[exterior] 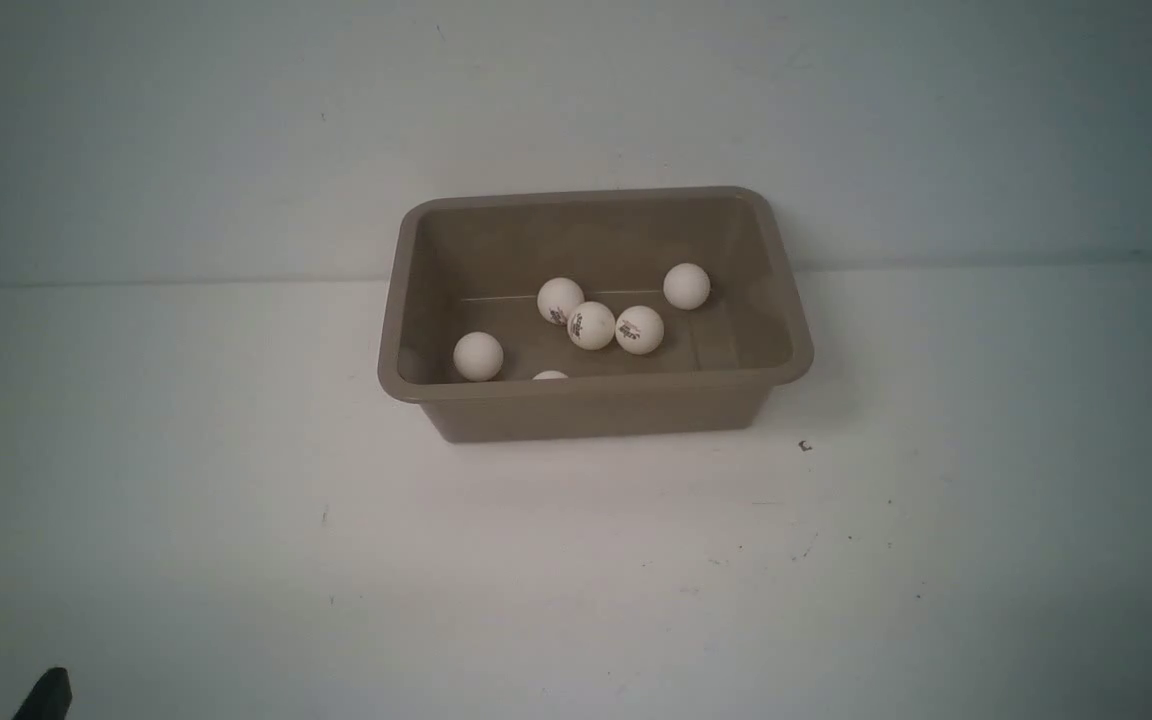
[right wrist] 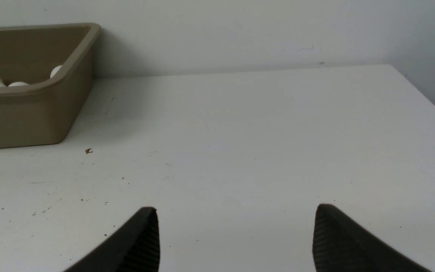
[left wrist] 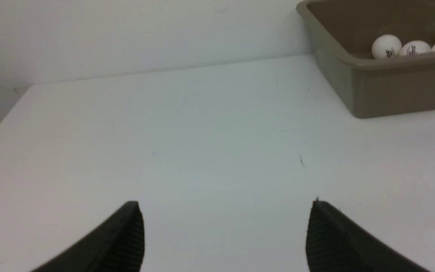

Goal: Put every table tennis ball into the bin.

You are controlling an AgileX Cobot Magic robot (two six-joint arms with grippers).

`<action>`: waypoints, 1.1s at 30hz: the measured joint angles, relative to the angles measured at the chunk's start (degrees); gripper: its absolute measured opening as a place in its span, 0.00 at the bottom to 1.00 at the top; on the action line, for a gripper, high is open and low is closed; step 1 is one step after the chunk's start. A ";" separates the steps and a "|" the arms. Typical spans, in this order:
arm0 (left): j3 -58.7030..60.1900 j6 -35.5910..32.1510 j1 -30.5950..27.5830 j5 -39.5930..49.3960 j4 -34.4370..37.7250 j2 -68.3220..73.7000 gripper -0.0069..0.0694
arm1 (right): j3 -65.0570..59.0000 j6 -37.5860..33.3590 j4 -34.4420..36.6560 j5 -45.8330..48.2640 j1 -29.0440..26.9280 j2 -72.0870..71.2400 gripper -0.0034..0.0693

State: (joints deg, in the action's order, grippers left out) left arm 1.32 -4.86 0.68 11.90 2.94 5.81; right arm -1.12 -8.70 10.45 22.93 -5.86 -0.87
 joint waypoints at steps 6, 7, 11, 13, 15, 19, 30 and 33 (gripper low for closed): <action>0.29 0.04 0.00 0.84 -0.07 0.00 0.77 | 0.00 0.00 0.00 0.00 0.00 0.00 0.73; 0.29 0.04 0.00 1.70 -0.10 0.00 0.77 | 0.00 0.00 0.00 0.00 0.00 0.00 0.73; 0.29 0.04 0.00 5.37 -0.10 0.00 0.77 | 0.00 -0.29 0.00 0.00 0.00 0.00 0.73; 0.29 0.04 0.00 6.12 -0.10 0.00 0.77 | 0.00 -0.35 0.00 0.00 0.00 0.00 0.73; 0.29 0.04 0.00 6.25 -0.10 0.00 0.77 | 0.00 -0.51 0.00 0.00 0.00 0.00 0.73; 0.29 0.04 0.00 6.25 -0.10 0.00 0.77 | 0.00 -0.57 0.00 0.00 0.00 0.00 0.73; 0.29 0.04 0.00 9.69 -0.10 -6.00 0.77 | 0.00 -0.67 0.00 0.00 0.00 0.00 0.73; 0.19 0.04 0.00 10.30 -0.15 -6.45 0.77 | 0.00 -0.69 0.00 0.00 0.00 0.00 0.73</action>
State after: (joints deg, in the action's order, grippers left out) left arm 1.50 -4.83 0.68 22.20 2.79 -0.65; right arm -1.12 -9.40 10.45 22.93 -5.86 -0.87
